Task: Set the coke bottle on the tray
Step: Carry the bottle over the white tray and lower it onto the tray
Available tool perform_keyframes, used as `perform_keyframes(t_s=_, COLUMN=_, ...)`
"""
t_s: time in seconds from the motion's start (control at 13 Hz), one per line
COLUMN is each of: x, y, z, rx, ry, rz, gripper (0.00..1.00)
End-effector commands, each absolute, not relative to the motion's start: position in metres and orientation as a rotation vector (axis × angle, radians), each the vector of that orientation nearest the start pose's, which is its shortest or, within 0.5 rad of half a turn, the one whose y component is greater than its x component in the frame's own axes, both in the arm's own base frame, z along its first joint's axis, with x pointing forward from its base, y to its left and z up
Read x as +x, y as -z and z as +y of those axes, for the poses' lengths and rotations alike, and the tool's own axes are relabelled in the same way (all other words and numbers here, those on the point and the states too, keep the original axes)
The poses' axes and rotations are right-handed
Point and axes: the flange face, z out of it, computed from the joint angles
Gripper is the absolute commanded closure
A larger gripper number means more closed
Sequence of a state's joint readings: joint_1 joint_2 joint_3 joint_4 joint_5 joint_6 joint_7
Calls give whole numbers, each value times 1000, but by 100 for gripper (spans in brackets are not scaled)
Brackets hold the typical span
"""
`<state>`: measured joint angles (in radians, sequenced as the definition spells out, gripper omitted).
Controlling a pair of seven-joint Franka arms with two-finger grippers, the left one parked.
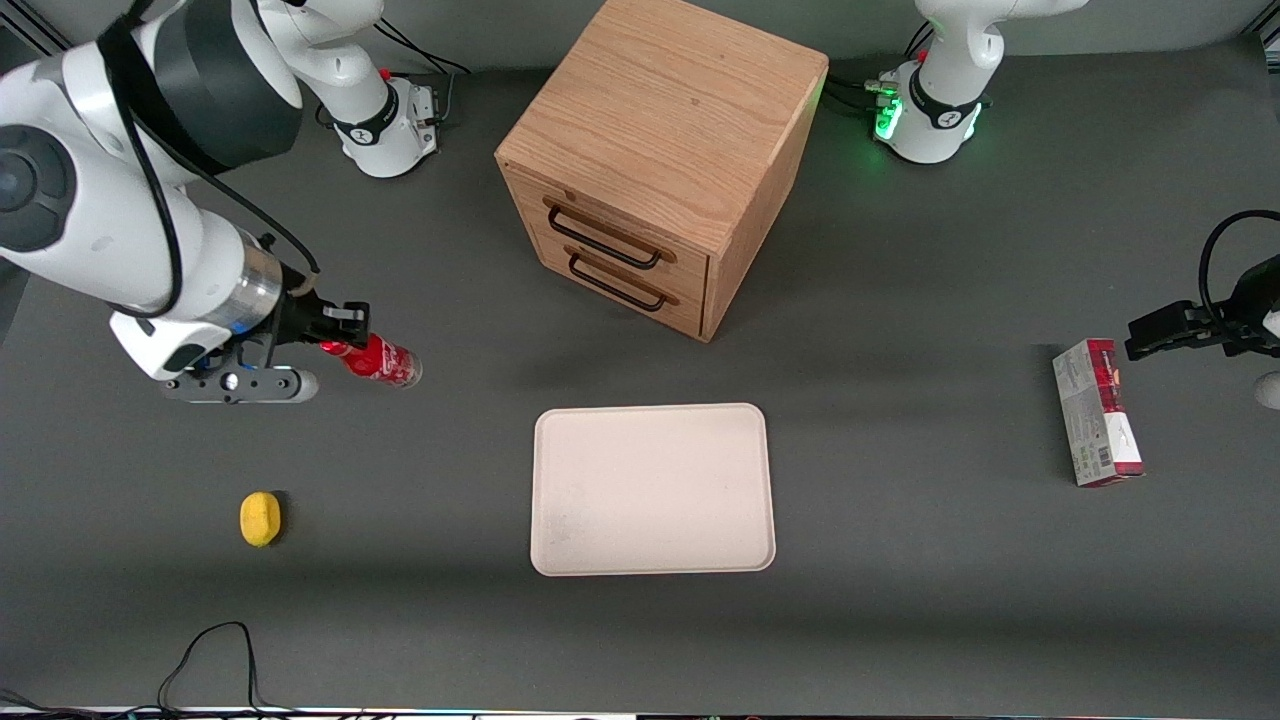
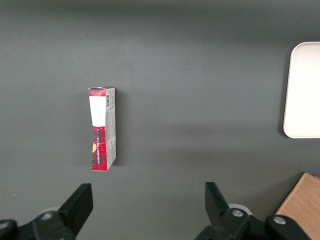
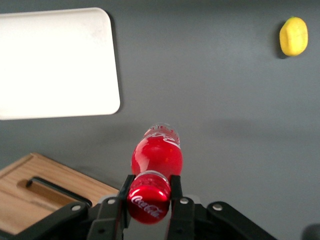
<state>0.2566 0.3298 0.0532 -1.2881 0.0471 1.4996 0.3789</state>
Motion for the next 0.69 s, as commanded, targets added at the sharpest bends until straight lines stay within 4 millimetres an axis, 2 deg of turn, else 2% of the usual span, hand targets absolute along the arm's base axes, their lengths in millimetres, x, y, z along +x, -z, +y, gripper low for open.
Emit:
perform_keyframes(t_s=0.0, x=661, y=-525, z=236, rx=-3071, ry=-158, rz=237, gripper=100)
perform_keyframes(t_s=0.15, x=686, y=-486, z=274, rx=-3056, ry=-117, rz=382, gripper=100)
perform_keyframes(t_s=0.23, x=694, y=-474, z=281, rx=-3038, ry=-76, rz=407, gripper=100)
perform_keyframes(t_s=0.62, x=713, y=-404, z=334, rx=-3002, ry=125, rz=549, gripper=100)
